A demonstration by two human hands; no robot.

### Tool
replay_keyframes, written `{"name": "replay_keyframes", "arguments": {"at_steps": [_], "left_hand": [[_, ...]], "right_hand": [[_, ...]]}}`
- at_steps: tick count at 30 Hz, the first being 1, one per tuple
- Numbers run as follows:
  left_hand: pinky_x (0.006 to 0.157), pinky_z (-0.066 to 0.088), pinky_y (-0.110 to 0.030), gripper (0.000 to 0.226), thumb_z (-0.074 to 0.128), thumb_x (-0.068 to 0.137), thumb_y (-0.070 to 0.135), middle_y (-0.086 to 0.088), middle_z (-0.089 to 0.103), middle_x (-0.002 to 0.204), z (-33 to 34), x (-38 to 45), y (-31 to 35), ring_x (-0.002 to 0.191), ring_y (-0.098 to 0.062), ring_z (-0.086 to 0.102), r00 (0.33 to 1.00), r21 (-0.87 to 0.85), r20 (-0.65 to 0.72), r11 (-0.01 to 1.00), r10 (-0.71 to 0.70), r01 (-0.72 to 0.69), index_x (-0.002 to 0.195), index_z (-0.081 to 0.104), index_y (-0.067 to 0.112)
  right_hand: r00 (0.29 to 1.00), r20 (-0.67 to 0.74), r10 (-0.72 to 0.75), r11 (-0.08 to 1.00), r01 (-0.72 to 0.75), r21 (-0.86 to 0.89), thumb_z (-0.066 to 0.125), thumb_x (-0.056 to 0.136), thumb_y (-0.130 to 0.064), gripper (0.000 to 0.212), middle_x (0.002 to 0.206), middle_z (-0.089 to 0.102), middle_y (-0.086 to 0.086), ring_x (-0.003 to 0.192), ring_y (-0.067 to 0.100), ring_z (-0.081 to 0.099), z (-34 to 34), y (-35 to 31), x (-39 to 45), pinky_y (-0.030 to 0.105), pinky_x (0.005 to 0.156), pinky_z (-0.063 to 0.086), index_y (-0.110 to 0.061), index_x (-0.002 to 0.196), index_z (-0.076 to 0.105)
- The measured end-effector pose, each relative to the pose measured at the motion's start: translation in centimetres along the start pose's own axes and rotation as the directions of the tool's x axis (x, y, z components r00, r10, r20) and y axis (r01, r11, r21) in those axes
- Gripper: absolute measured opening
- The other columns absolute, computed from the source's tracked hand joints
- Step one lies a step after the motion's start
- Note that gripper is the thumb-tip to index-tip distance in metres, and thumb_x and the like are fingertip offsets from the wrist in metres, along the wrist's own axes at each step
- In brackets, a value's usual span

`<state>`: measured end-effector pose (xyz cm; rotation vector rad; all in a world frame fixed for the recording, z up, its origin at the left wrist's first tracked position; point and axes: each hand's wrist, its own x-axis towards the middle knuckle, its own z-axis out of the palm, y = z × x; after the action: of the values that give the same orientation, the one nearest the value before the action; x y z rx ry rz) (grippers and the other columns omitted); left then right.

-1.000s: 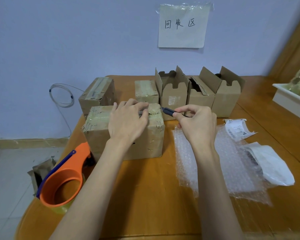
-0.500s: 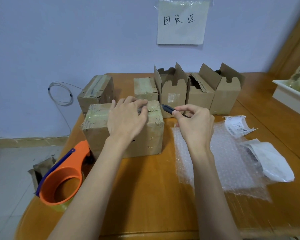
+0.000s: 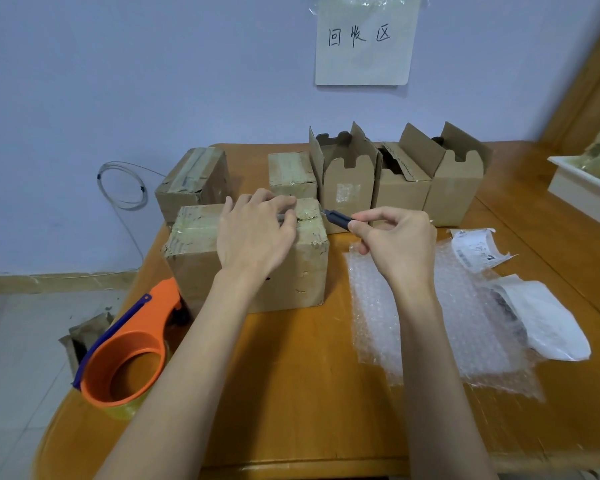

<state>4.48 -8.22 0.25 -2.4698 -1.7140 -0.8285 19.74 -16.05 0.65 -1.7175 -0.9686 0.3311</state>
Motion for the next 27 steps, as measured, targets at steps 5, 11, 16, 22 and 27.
{"name": "replay_keyframes", "arguments": {"at_steps": [5, 11, 16, 22, 27], "left_hand": [[0.117, 0.021, -0.044, 0.037, 0.037, 0.098, 0.038, 0.008, 0.059, 0.13, 0.0, 0.1, -0.2, 0.123, -0.018, 0.05, 1.0, -0.009, 0.009, 1.0, -0.004, 0.004, 0.126, 0.061, 0.038], [0.118, 0.02, -0.043, 0.037, 0.037, 0.098, 0.038, 0.009, 0.059, 0.129, 0.0, 0.1, -0.2, 0.123, -0.017, 0.049, 1.0, -0.016, 0.011, 1.0, -0.008, 0.008, 0.126, 0.061, 0.038], [0.117, 0.021, -0.043, 0.037, 0.037, 0.098, 0.037, 0.008, 0.059, 0.129, 0.0, 0.0, -0.1, 0.122, -0.018, 0.05, 1.0, -0.017, 0.008, 1.0, -0.005, 0.005, 0.126, 0.061, 0.038], [0.117, 0.022, -0.045, 0.037, 0.038, 0.097, 0.036, 0.007, 0.06, 0.127, 0.2, 0.0, -0.1, 0.12, -0.019, 0.051, 1.0, -0.014, -0.009, 1.0, -0.009, 0.009, 0.125, 0.063, 0.037], [0.119, 0.018, -0.045, 0.037, 0.038, 0.097, 0.037, 0.009, 0.059, 0.127, 0.2, 0.2, 0.0, 0.121, -0.017, 0.05, 1.0, -0.005, -0.003, 1.0, -0.014, 0.014, 0.126, 0.062, 0.039]], "right_hand": [[0.999, -0.048, 0.017, 0.999, -0.014, 0.045, 0.074, 0.081, -0.03, 0.001, 0.062, 0.068, 0.001, 0.066, 0.014, 0.066, 0.5, 0.1, -0.3, 0.026, 0.066, 0.05, -0.031, 0.081, 0.074], [0.999, -0.045, 0.007, 0.999, -0.005, 0.033, 0.074, 0.081, -0.031, 0.001, 0.061, 0.068, 0.004, 0.067, 0.016, 0.066, 0.6, 0.0, -0.2, 0.024, 0.064, 0.049, -0.03, 0.081, 0.074], [1.0, -0.02, 0.015, 0.998, -0.014, 0.062, 0.074, 0.081, -0.028, 0.003, 0.056, 0.066, -0.001, 0.062, 0.009, 0.064, 0.6, -0.1, -0.4, 0.018, 0.061, 0.042, -0.03, 0.08, 0.074], [0.998, 0.058, 0.015, 0.999, -0.017, 0.034, 0.075, 0.08, -0.024, 0.008, 0.056, 0.064, -0.004, 0.051, 0.006, 0.061, 0.0, -0.6, 0.3, 0.017, 0.059, 0.042, -0.03, 0.076, 0.072], [0.997, 0.077, 0.025, 0.999, -0.027, 0.029, 0.076, 0.079, -0.023, 0.005, 0.055, 0.063, -0.004, 0.051, 0.006, 0.059, -0.5, -0.7, 0.3, 0.014, 0.057, 0.039, -0.027, 0.079, 0.074]]}}
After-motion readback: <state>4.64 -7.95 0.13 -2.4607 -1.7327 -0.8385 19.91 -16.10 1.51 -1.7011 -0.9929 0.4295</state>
